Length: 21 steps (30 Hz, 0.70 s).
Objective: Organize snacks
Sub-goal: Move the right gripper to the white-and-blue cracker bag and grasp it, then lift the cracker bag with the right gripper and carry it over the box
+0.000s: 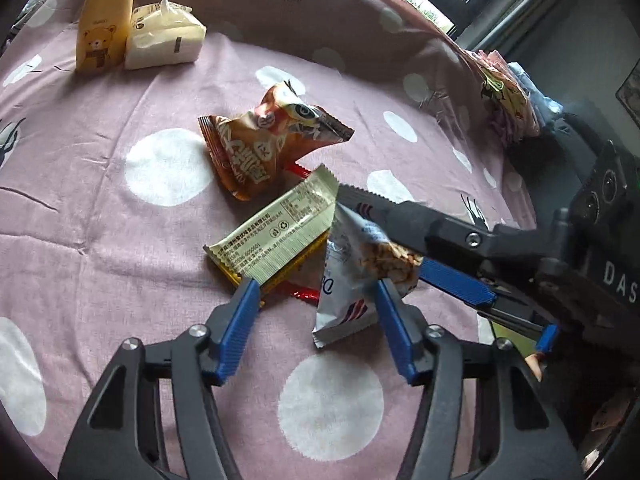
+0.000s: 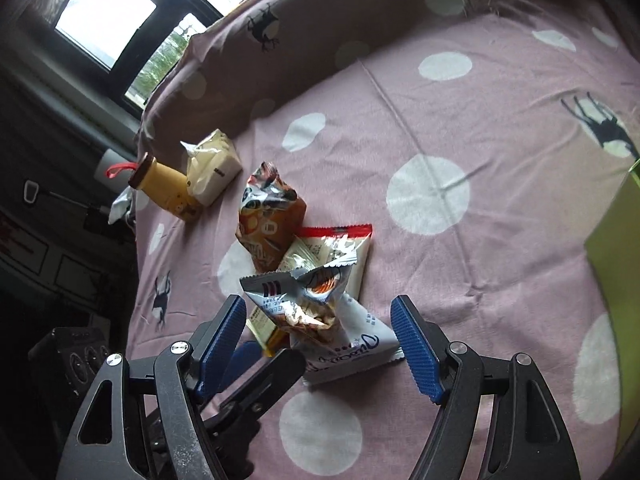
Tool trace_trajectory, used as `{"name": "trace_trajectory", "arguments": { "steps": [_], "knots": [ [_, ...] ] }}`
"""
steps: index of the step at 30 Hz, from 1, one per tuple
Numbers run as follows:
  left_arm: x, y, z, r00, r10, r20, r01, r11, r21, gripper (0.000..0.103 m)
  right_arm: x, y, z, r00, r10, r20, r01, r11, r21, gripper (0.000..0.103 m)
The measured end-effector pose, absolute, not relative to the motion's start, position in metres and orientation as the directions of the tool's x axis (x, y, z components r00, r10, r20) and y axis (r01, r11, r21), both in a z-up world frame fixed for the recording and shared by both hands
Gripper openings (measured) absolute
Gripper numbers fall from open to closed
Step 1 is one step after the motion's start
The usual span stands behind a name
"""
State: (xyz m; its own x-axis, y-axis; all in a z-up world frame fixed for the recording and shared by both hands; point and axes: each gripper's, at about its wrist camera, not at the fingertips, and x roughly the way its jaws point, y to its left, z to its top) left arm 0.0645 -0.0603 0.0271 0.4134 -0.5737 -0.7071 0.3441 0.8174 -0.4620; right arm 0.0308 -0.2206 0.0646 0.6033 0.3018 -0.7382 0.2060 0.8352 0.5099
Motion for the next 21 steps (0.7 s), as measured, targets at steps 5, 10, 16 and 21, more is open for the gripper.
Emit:
{"name": "trace_trajectory", "arguments": {
  "steps": [5, 10, 16, 21],
  "knots": [
    [0.066, -0.063, 0.027, 0.392, -0.636, -0.665, 0.379, 0.770, -0.513, 0.049, 0.038, -0.211, 0.058, 0.595, 0.288, -0.751, 0.180, 0.862, 0.473, 0.056],
    [0.067, -0.064, 0.024, 0.358, -0.672, -0.648, 0.382, 0.739, -0.555, 0.032, 0.042, -0.206, 0.053, 0.588, 0.297, -0.752, 0.150, 0.874, 0.462, 0.047],
    [0.059, -0.065, 0.028, 0.362, -0.668, -0.651, 0.410, 0.741, -0.532, 0.031, 0.041, -0.203, 0.053, 0.573, 0.308, -0.760, 0.131, 0.880, 0.456, 0.047],
    [0.047, -0.068, 0.044, 0.399, -0.645, -0.651, 0.442, 0.758, -0.480, 0.031, 0.033, -0.204, 0.058, 0.575, 0.349, -0.740, 0.126, 0.856, 0.502, 0.047]
  ]
}}
